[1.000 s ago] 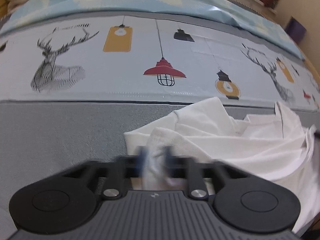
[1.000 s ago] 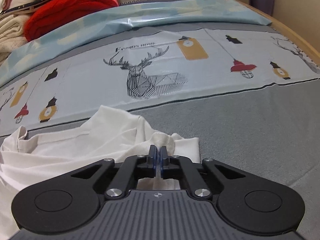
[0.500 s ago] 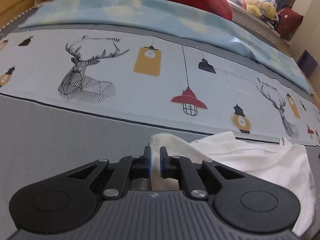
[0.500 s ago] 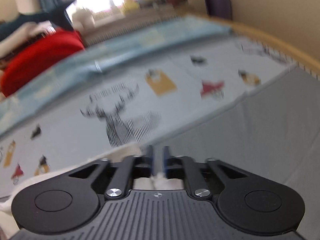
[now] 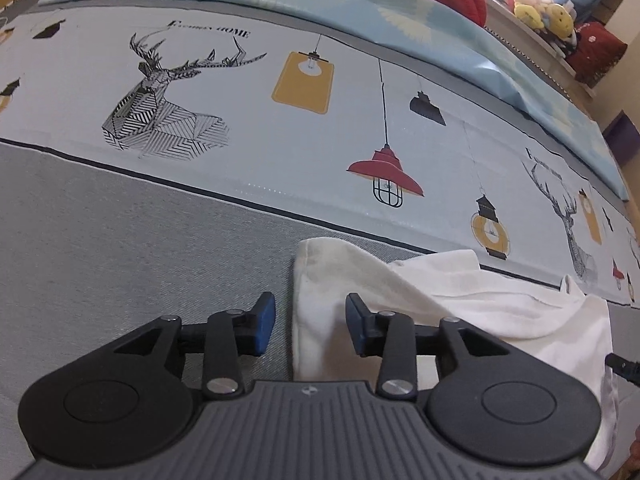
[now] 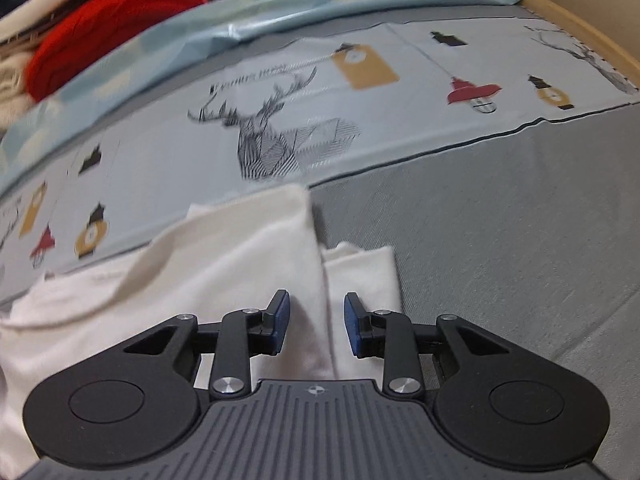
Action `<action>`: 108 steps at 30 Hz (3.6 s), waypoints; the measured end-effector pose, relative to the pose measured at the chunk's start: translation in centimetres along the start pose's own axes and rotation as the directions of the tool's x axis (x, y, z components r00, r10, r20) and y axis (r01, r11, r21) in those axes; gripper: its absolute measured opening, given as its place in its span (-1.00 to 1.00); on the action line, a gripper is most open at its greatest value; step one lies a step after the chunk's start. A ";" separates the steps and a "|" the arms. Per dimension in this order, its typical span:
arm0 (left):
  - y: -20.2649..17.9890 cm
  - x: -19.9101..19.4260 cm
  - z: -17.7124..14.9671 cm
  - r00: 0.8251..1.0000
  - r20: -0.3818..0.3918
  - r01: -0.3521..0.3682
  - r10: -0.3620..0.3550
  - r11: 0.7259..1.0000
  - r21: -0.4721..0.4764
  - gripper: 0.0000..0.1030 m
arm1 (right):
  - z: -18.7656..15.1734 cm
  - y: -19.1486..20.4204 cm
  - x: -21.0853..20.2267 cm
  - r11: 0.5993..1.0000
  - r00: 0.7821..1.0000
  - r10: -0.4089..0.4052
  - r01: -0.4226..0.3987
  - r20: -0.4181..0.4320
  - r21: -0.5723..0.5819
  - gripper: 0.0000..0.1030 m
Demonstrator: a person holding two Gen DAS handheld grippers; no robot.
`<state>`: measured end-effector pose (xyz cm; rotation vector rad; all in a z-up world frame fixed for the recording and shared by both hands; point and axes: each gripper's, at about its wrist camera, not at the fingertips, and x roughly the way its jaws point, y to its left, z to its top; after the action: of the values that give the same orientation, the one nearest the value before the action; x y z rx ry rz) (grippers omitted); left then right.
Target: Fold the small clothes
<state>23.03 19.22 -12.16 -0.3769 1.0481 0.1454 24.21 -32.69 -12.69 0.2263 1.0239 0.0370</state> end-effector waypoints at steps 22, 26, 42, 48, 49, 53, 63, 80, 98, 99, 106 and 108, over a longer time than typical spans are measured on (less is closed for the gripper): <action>-1.7 -2.4 -0.5 0.997 0.078 0.020 -0.026 0.997 0.075 -0.56 | 0.2 -2.0 -1.0 0.996 1.000 -0.026 0.024 0.014 0.091 -0.61; -1.7 -3.0 -2.2 0.997 -0.046 0.072 -0.067 0.992 0.100 -0.40 | -0.2 -2.3 -1.7 0.996 0.999 0.022 -0.019 -0.030 0.092 -0.58; 0.1 -5.3 -12.3 0.952 -0.306 0.091 0.028 0.926 0.367 -0.54 | -7.4 -3.4 -5.5 0.990 0.933 0.105 -0.131 -0.344 -0.052 -0.45; 1.2 -8.7 -12.3 0.971 -0.236 0.128 -0.035 0.912 0.390 -0.91 | -7.8 -3.1 -7.9 0.986 0.959 0.076 -0.113 -0.274 -0.121 -0.88; 1.5 -9.3 -12.2 0.971 -0.235 0.141 -0.053 0.915 0.379 -0.91 | -7.5 -3.1 -8.7 0.985 0.965 0.091 -0.123 -0.247 -0.121 -0.88; 2.1 -8.7 -13.7 0.951 -0.307 0.118 0.020 0.898 0.423 -0.92 | -7.3 -4.1 -10.4 0.990 0.969 0.080 -0.106 -0.235 -0.098 -0.89; 1.1 -9.1 -13.7 0.949 -0.314 0.147 0.002 0.882 0.449 -0.68 | -9.3 -2.9 -8.7 0.974 0.936 -0.128 0.057 -0.327 -0.219 -0.70; 2.2 -6.9 -10.8 0.976 -0.216 0.052 0.006 0.963 0.263 -0.34 | -8.4 -2.7 -6.8 0.950 0.942 -0.209 0.132 -0.261 -0.283 -0.26; 2.2 -2.2 -9.5 0.963 -0.242 0.155 -0.118 0.978 0.142 -0.34 | -4.1 -3.5 -8.6 0.952 0.957 -0.286 0.280 -0.041 -0.120 -0.27; 2.1 -2.2 -9.5 0.963 -0.243 0.160 -0.120 0.975 0.152 -0.54 | -3.8 -3.6 -8.8 0.957 0.959 -0.281 0.278 -0.027 -0.088 -0.27; 3.4 -4.4 -8.9 0.973 -0.168 0.181 -0.157 0.974 0.135 -0.86 | -1.1 -2.2 -13.7 0.976 0.968 -0.215 0.217 0.130 0.000 -0.26; 5.3 -4.9 -8.5 0.975 -0.161 0.161 -0.151 0.986 0.048 -0.87 | -1.4 -0.7 -15.2 0.979 0.964 -0.182 0.195 0.193 -0.050 -0.26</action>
<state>12.08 21.27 -12.94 -0.4191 1.1703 -0.0576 14.98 -35.23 -0.72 0.0666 0.8509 -0.1202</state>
